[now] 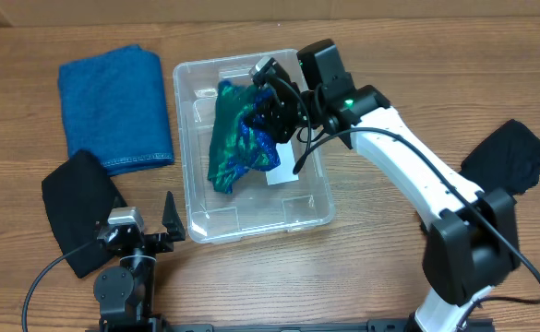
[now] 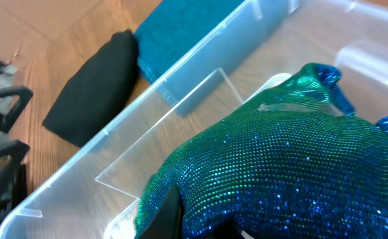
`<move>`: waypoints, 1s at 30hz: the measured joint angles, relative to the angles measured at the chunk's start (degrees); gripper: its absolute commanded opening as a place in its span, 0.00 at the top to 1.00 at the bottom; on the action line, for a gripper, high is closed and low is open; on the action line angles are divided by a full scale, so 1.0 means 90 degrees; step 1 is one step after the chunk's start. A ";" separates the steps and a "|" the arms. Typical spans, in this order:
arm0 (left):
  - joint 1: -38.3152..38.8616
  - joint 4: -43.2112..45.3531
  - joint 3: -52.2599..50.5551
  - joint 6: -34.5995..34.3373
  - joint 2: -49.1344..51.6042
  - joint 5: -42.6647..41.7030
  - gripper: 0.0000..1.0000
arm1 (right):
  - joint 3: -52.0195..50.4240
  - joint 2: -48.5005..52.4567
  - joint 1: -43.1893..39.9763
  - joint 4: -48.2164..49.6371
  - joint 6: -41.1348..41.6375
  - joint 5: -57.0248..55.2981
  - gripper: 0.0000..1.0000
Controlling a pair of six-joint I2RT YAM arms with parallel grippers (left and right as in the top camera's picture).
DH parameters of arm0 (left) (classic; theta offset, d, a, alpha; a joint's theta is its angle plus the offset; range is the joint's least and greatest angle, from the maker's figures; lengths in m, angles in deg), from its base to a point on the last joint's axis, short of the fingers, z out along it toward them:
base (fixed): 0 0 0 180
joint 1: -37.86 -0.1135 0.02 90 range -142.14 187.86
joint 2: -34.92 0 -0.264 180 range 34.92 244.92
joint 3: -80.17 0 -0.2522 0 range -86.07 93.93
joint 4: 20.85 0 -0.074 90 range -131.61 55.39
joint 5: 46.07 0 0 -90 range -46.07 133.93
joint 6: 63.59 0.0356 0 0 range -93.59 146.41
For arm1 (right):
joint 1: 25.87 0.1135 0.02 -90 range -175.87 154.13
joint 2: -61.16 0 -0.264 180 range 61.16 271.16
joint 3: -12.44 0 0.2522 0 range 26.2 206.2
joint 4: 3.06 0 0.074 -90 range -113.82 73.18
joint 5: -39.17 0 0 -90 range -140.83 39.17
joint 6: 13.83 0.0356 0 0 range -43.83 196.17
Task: Pack container
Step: 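Carry the sequined cloth over the bin and lower it inside, then release the sequined cloth and move the right gripper to the black cloth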
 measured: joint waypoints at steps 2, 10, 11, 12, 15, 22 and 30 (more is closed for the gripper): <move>0.0000 0.0000 0.0000 0.0000 0.0000 0.0000 0.00 | 0.0000 0.0114 0.0000 0.0029 -0.0153 0.0148 0.96; 0.0000 -0.0002 0.0000 0.0000 0.0000 0.0000 0.00 | 0.0000 0.0233 0.0012 0.0491 -0.0376 0.0362 0.86; 0.0000 0.0000 0.0000 0.0000 0.0000 0.0000 0.00 | 0.0000 0.0330 0.0015 0.0488 -0.0384 0.0376 0.39; 0.0000 0.0000 0.0000 0.0000 0.0000 0.0000 0.00 | 0.0000 0.0517 0.0015 0.0481 -0.0367 0.0342 0.00; 0.0000 0.0000 0.0000 0.0000 0.0000 -0.0002 0.00 | 0.0000 0.0891 0.0002 0.0369 -0.0056 -0.0355 0.00; 0.0000 -0.0002 0.0000 0.0000 0.0000 0.0000 0.00 | 0.0461 0.0908 -0.0391 -0.0852 0.0568 -0.1838 0.00; 0.0000 0.0000 0.0000 0.0000 0.0000 -0.0002 0.00 | 0.0714 0.0104 -0.0403 -0.1037 0.0845 -0.2837 0.00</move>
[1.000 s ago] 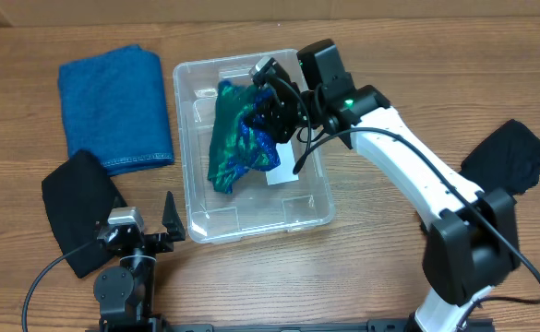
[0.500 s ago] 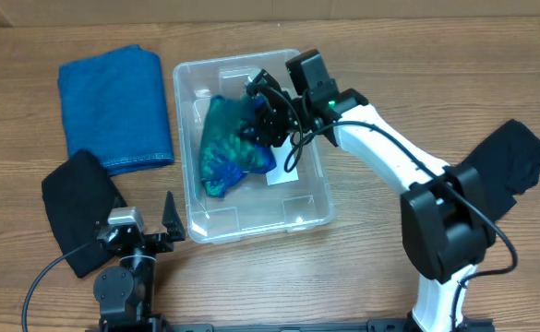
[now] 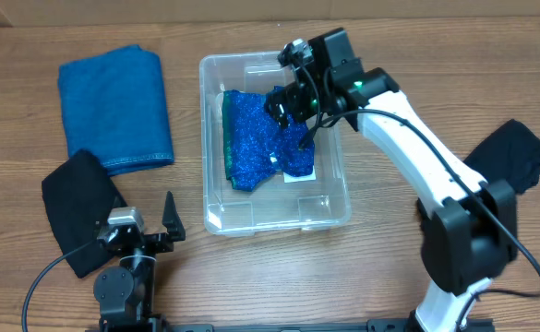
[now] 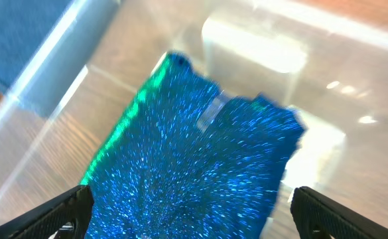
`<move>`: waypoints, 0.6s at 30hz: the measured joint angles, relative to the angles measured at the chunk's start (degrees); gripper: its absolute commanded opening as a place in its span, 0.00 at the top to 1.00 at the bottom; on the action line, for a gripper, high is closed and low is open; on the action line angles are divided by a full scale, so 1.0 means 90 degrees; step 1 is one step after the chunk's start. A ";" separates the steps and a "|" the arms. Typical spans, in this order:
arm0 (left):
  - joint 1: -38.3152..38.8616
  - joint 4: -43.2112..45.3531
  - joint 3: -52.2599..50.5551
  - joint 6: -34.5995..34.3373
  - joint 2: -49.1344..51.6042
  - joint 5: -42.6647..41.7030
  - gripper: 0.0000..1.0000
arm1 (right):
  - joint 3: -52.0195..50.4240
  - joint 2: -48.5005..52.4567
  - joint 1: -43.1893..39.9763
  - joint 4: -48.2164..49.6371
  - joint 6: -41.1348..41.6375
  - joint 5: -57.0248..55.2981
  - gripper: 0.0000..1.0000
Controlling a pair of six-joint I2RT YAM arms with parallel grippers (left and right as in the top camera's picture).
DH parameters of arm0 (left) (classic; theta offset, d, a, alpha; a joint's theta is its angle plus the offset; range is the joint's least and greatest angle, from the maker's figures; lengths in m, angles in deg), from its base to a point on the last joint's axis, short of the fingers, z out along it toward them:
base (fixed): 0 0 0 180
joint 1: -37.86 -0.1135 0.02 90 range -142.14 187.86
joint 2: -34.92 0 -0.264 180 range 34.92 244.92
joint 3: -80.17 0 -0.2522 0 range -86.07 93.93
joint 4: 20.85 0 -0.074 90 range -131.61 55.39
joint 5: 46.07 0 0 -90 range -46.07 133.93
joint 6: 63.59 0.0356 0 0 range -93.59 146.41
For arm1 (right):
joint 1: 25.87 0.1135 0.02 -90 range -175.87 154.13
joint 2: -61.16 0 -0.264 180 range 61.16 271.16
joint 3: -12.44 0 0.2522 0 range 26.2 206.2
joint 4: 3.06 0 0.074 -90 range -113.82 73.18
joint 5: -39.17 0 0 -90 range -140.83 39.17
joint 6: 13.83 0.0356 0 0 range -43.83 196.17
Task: Pack container
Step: 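Release the sequined cloth and move the right gripper to the black cloth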
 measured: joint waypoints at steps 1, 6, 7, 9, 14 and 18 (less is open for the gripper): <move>0.0000 -0.0002 0.0000 0.0000 0.0000 0.0002 0.00 | 0.0000 -0.0202 -0.0002 -0.0061 0.0136 -0.0248 0.00; 0.0000 0.0000 0.0000 0.0000 0.0000 0.0002 0.00 | 0.0124 -0.2205 -0.1022 -0.1566 0.1860 -0.1863 0.00; 0.0000 -0.0002 0.0000 0.0000 -0.0002 0.0000 0.00 | 0.0199 -0.2477 -0.1535 -0.1970 0.2251 -0.1989 0.00; 0.0000 0.0000 0.0000 0.0000 0.0000 0.0002 0.00 | 0.0223 -0.2892 -0.2994 -0.3067 0.3016 -0.2072 0.00; 0.0000 0.0000 0.0000 0.0000 0.0002 0.0002 0.00 | -0.1022 -0.3223 -0.4947 -0.3303 0.3415 -0.1418 0.00; 0.0000 0.0000 0.0000 0.0000 0.0012 0.0000 0.00 | -0.3014 -0.3551 -0.6198 -0.2336 0.3507 -0.0809 0.00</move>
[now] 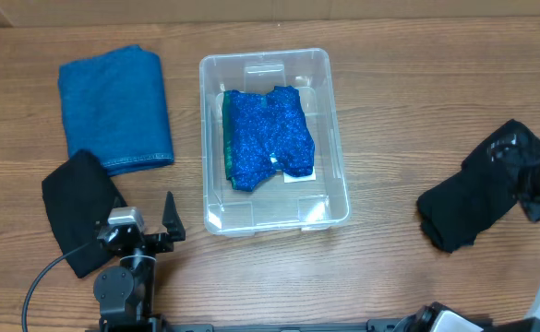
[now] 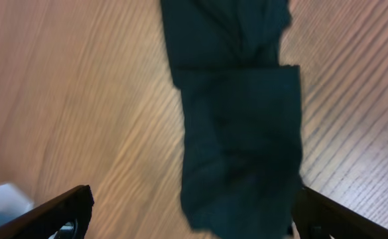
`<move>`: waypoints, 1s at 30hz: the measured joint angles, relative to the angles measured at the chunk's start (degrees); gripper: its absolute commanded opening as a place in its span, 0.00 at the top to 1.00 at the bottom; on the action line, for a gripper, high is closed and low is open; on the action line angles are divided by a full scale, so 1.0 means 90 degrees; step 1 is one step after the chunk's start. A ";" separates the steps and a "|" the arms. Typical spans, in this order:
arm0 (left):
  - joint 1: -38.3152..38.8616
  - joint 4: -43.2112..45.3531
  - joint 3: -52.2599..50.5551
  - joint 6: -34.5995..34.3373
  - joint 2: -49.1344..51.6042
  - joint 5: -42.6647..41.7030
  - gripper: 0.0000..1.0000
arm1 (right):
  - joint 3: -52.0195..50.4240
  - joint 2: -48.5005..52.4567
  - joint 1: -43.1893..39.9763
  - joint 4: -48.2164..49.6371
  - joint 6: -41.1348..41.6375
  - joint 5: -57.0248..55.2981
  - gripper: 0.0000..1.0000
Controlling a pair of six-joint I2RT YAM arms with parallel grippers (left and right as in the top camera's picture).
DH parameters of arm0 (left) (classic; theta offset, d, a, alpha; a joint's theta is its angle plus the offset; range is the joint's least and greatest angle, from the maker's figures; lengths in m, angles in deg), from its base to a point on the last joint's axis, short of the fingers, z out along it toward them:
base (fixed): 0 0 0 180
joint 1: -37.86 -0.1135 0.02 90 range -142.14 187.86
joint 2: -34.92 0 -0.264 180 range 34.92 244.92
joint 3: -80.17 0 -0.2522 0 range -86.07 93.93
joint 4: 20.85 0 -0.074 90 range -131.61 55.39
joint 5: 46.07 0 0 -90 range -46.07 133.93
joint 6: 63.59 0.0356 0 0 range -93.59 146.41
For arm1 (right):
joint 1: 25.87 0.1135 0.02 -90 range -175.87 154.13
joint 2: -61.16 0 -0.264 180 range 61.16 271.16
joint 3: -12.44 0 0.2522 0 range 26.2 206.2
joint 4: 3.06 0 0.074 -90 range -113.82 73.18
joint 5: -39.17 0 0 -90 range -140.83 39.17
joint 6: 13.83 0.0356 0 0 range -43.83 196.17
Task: Pack container
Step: 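Release the sequined cloth and move the right gripper to the black cloth, then grasp the black cloth with the right gripper and place it in the bin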
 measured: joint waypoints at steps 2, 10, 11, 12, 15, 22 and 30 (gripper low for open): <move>0.0000 0.0000 0.0000 0.0000 0.0010 0.0000 0.00 | -0.0860 0.0002 -0.0393 0.0707 0.0017 0.0155 0.00; 0.0000 -0.0002 0.0000 0.0000 0.0017 0.0000 0.00 | -0.2744 0.0058 -0.0695 0.2820 0.0070 0.0321 0.00; 0.0000 -0.0002 0.0000 0.0000 0.0017 0.0002 0.00 | -0.2897 0.0095 -0.0695 0.3072 0.0070 0.0313 0.00; 0.0000 0.0000 0.0000 0.0000 0.0017 0.0002 0.00 | -0.3031 0.0185 -0.0695 0.3247 0.0073 0.0316 0.00; 0.0000 -0.0002 0.0000 0.0000 0.0017 0.0000 0.00 | -0.3269 0.0612 -0.0695 0.3699 0.0080 0.0321 0.00; 0.0000 0.0000 0.0000 0.0000 0.0017 0.0002 0.00 | -0.3179 0.1345 -0.0724 0.4507 -0.0576 0.1316 0.95; 0.0000 0.0000 0.0000 0.0000 0.0017 0.0000 0.00 | -0.3300 0.1486 -0.0724 0.4352 -0.1175 0.3300 0.96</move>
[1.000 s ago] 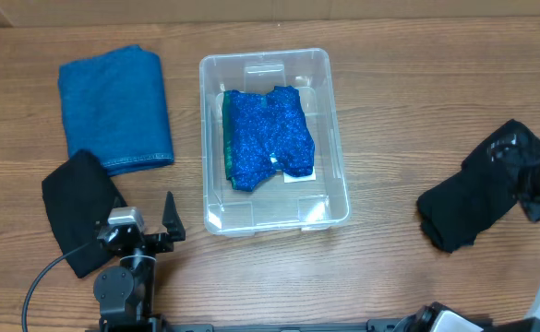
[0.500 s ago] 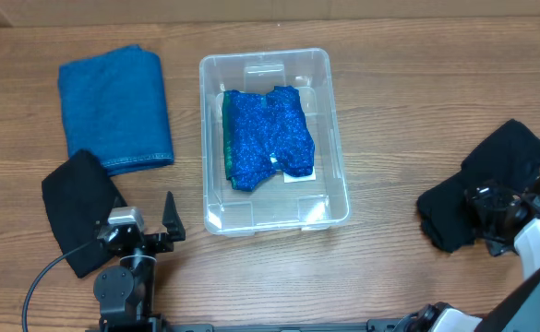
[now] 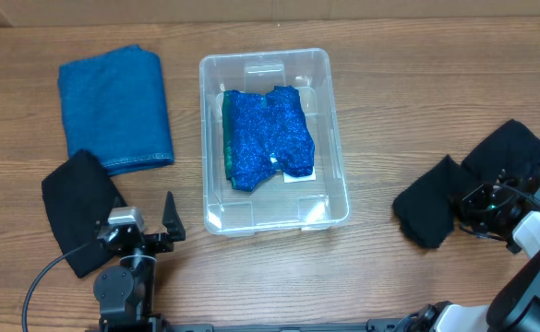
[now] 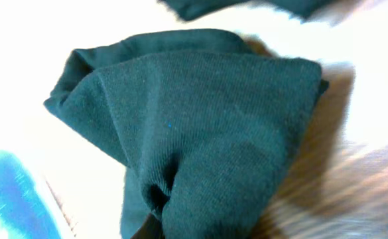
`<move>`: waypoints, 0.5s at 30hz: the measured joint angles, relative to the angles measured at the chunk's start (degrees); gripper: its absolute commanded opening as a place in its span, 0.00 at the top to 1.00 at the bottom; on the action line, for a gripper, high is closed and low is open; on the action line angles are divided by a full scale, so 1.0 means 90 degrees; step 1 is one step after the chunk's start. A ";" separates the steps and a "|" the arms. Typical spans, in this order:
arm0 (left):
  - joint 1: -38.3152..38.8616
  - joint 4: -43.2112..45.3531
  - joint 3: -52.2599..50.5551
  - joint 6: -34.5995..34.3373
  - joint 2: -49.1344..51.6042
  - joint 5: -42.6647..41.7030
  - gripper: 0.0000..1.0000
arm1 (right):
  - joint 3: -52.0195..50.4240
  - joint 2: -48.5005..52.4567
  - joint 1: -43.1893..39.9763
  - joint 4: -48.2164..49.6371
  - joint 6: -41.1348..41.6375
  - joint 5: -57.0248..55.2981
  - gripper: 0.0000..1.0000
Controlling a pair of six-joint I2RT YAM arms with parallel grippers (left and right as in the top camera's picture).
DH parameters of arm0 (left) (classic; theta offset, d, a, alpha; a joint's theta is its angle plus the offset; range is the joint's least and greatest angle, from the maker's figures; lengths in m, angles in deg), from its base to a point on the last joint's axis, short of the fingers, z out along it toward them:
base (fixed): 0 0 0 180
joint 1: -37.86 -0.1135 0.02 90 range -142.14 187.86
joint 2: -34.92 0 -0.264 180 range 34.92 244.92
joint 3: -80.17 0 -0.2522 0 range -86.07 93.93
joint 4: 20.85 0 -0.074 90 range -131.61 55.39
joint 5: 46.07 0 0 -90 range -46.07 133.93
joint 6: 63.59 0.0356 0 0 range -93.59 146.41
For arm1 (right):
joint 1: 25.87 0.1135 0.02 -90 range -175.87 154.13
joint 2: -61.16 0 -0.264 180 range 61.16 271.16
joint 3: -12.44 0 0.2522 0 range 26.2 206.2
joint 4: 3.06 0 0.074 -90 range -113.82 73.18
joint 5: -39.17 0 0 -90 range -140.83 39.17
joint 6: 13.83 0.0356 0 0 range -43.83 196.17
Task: Pack container
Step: 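Grasp the black cloth with the right gripper and place it in the bin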
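The clear plastic container (image 3: 339, 184) stands mid-table with a blue sequinned garment (image 3: 268, 138) lying flat inside. At the right, a black cloth (image 3: 426, 217) is bunched in my right gripper (image 3: 465, 208), which is shut on it; more black cloth (image 3: 517, 152) lies behind on the table. The right wrist view is filled by that dark cloth (image 4: 207, 126), its folds gathered at my right gripper (image 4: 159, 232). My left gripper (image 3: 145, 229) rests open at the front left, beside another black cloth (image 3: 76, 207).
A folded blue towel (image 3: 113, 106) lies at the back left, touching the left black cloth. Bare wooden table (image 3: 380, 111) separates the container from the cloth on the right.
My right gripper was open above the black cloth on the right. It is now lower and shut on the cloth, and a bunched part of it sits further left, towards the container.
My right gripper held the sequinned garment inside the skewed container. Then it was open above the garment lying flat, with the container squared and shifted right. Then it hovered open over the right black cloth, and now it grips that cloth. The left arm stayed still.
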 measured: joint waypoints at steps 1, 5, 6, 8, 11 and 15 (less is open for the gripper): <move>0.0000 -0.0002 0.0000 0.0000 0.0000 0.0002 0.00 | 0.0000 -0.0073 0.0015 -0.0034 -0.0066 0.0374 0.96; 0.0000 0.0000 0.0000 0.0000 0.0000 0.0002 0.00 | 0.0418 -0.1217 0.0619 -0.0709 -0.0168 0.1110 0.96; 0.0000 -0.0002 0.0000 0.0000 0.0000 0.0002 0.00 | 0.0704 -0.1464 0.0874 -0.0855 -0.0187 0.1154 0.96; 0.0000 0.0000 0.0000 0.0000 0.0000 0.0000 0.00 | 0.1928 -0.2004 0.1931 -0.1387 -0.0233 0.1076 0.96; 0.0000 0.0000 0.0000 0.0000 0.0000 0.0002 0.00 | 0.3366 -0.2033 0.3534 -0.2137 -0.0340 0.0437 0.96; 0.0000 0.0000 0.0000 0.0000 0.0000 0.0000 0.00 | 0.4753 -0.1644 0.5367 -0.2310 -0.0418 -0.0517 0.96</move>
